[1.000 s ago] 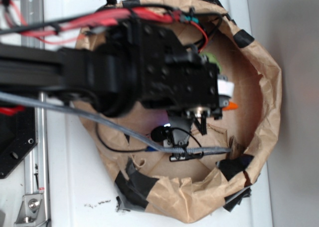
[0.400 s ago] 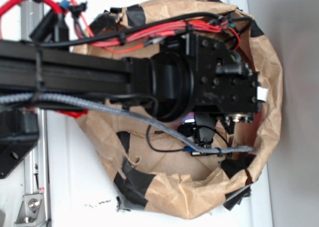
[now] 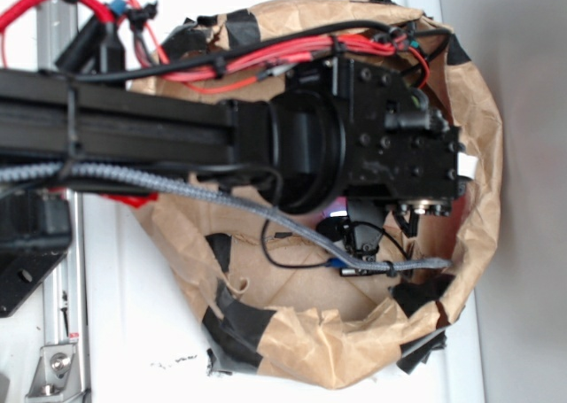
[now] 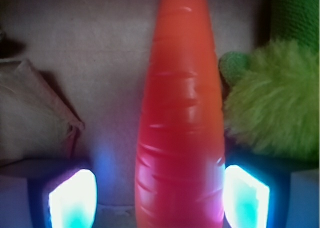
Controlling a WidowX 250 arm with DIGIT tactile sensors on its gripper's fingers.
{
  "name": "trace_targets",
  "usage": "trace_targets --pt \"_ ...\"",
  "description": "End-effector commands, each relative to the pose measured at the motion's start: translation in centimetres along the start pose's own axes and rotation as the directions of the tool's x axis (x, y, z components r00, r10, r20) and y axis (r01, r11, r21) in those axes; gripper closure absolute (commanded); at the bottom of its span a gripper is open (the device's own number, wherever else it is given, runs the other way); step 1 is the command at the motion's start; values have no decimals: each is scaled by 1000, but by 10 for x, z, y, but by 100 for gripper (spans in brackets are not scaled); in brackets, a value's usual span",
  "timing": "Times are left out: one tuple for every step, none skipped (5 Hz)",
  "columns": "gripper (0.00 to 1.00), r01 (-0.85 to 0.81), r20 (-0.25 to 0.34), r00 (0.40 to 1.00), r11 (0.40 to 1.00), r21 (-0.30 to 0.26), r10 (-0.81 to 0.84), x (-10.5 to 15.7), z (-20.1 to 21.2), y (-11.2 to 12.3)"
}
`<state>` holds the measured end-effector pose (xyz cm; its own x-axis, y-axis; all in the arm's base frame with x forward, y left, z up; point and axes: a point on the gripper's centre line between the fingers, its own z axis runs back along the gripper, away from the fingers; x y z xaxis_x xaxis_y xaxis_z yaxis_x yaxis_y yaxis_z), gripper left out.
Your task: Grab the carrot.
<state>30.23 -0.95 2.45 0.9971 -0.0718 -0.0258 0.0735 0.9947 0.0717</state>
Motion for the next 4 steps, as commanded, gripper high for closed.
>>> trace_targets --pt "100 7 38 999 998 -63 -4 -11 -7 -3" --pt "100 -34 102 994 997 -74 42 -14 41 8" --pt "100 -33 176 983 996 -78 46 -27 89 18" --pt "100 -151 79 986 988 38 148 -41 141 17"
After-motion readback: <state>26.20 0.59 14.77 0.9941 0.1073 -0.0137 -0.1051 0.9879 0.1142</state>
